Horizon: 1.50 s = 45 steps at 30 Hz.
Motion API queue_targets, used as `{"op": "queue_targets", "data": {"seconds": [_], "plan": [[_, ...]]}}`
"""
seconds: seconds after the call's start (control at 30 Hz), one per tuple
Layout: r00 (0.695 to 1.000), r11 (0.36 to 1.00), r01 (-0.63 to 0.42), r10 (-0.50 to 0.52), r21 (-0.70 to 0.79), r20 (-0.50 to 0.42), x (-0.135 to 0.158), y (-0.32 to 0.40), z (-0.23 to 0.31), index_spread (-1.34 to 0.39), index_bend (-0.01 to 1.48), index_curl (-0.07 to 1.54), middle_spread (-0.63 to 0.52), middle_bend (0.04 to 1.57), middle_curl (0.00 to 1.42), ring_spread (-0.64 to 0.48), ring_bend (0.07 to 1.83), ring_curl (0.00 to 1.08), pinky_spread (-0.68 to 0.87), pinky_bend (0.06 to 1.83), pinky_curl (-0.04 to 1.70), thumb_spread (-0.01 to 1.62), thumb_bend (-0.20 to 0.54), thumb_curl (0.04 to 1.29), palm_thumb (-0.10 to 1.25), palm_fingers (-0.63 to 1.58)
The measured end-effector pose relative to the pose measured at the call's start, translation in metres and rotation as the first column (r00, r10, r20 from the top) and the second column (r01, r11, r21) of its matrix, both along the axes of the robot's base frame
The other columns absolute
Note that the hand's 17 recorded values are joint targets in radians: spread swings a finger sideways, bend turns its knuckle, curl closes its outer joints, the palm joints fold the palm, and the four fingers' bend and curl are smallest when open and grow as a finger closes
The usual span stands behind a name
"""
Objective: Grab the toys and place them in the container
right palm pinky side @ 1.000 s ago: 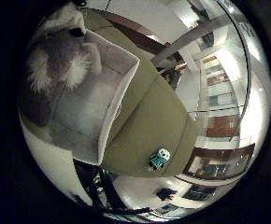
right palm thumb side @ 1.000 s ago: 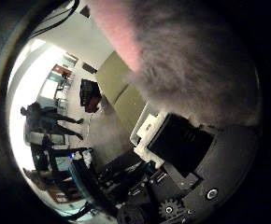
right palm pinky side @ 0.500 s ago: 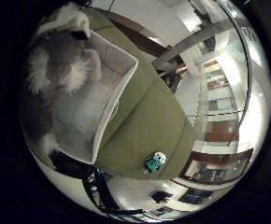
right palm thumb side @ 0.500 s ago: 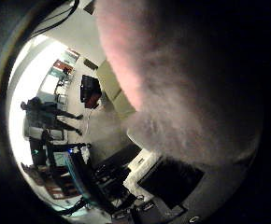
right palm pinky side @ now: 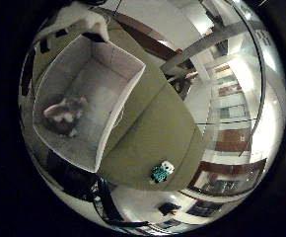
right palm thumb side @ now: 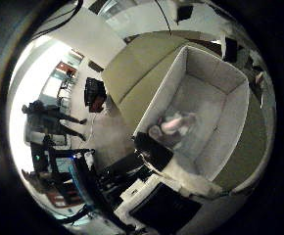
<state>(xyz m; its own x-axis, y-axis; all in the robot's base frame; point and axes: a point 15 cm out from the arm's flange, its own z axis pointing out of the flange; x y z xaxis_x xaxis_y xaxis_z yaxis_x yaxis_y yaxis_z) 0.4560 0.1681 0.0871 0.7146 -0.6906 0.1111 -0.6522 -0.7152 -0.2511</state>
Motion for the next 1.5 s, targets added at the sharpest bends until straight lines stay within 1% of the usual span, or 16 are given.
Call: {"op": "queue_targets", "data": {"seconds": [0.2, 0.33, 0.47, 0.57, 0.67, 0.73, 0.87, 0.93, 1.0, 1.1, 1.33, 1.5], "plan": [[1.000, 1.000, 0.007, -0.007, 0.000, 0.005, 0.003, -0.005, 0.002, -0.40, 0.19, 0.41, -0.02, 0.73, 0.52, -0.02, 1.21, 0.46, 0.28, 0.98, 0.57, 1.05, -0.025, 0.28, 0.39, 0.31], [1.000, 1.000, 0.014, -0.014, 0.003, 0.019, 0.007, -0.011, 0.009, -0.40, 0.20, 0.40, -0.03, 0.73, 0.51, -0.04, 1.20, 0.45, 0.23, 0.93, 0.54, 1.05, -0.025, 0.28, 0.39, 0.31], [0.999, 1.000, 0.024, -0.024, 0.005, 0.044, 0.015, -0.023, 0.021, -0.41, 0.22, 0.41, -0.06, 0.73, 0.50, -0.09, 1.13, 0.42, 0.15, 0.89, 0.50, 1.05, -0.025, 0.28, 0.39, 0.32], [0.998, 0.999, 0.039, -0.039, -0.001, 0.047, 0.018, -0.042, 0.032, -0.41, 0.27, 0.43, -0.09, 0.74, 0.50, -0.15, 1.02, 0.39, 0.11, 0.90, 0.48, 1.05, -0.024, 0.28, 0.40, 0.31], [0.997, 0.997, 0.074, -0.074, -0.018, 0.016, 0.016, -0.081, 0.036, -0.42, 0.29, 0.43, -0.14, 0.69, 0.48, -0.19, 0.97, 0.36, 0.09, 0.92, 0.46, 1.05, -0.025, 0.28, 0.40, 0.29], [0.992, 0.991, 0.126, -0.127, -0.031, -0.008, 0.016, -0.123, 0.035, -0.42, 0.29, 0.43, -0.17, 0.67, 0.48, -0.20, 0.95, 0.36, 0.08, 0.93, 0.44, 1.05, -0.025, 0.28, 0.40, 0.30], [0.976, 0.975, 0.214, -0.216, -0.059, -0.038, 0.007, -0.216, 0.037, -0.43, 0.26, 0.42, -0.19, 0.65, 0.47, -0.20, 0.94, 0.36, 0.08, 0.96, 0.41, 1.05, -0.024, 0.28, 0.40, 0.33], [0.968, 0.967, 0.247, -0.249, -0.069, -0.030, 0.006, -0.255, 0.042, -0.43, 0.24, 0.41, -0.20, 0.64, 0.47, -0.21, 0.97, 0.36, 0.04, 0.98, 0.39, 1.05, -0.025, 0.28, 0.40, 0.36], [0.960, 0.957, 0.279, -0.281, -0.079, -0.008, 0.011, -0.295, 0.051, -0.43, 0.22, 0.41, -0.20, 0.64, 0.47, -0.22, 0.98, 0.37, 0.01, 1.00, 0.38, 1.05, -0.025, 0.28, 0.40, 0.37], [0.945, 0.941, 0.325, -0.328, -0.092, -0.009, 0.009, -0.348, 0.049, -0.43, 0.22, 0.41, -0.21, 0.64, 0.48, -0.22, 0.97, 0.38, 0.00, 1.01, 0.35, 1.05, -0.025, 0.28, 0.41, 0.36], [0.919, 0.915, 0.386, -0.392, -0.116, -0.038, 0.011, -0.443, 0.028, -0.43, 0.22, 0.42, -0.20, 0.65, 0.48, -0.19, 0.91, 0.36, 0.09, 1.01, 0.26, 1.04, -0.025, 0.28, 0.41, 0.33], [0.906, 0.903, 0.411, -0.420, -0.124, -0.057, 0.016, -0.490, 0.001, -0.43, 0.21, 0.41, -0.20, 0.63, 0.48, -0.18, 0.88, 0.35, 0.12, 1.03, 0.19, 1.04, -0.025, 0.28, 0.41, 0.33]]}}
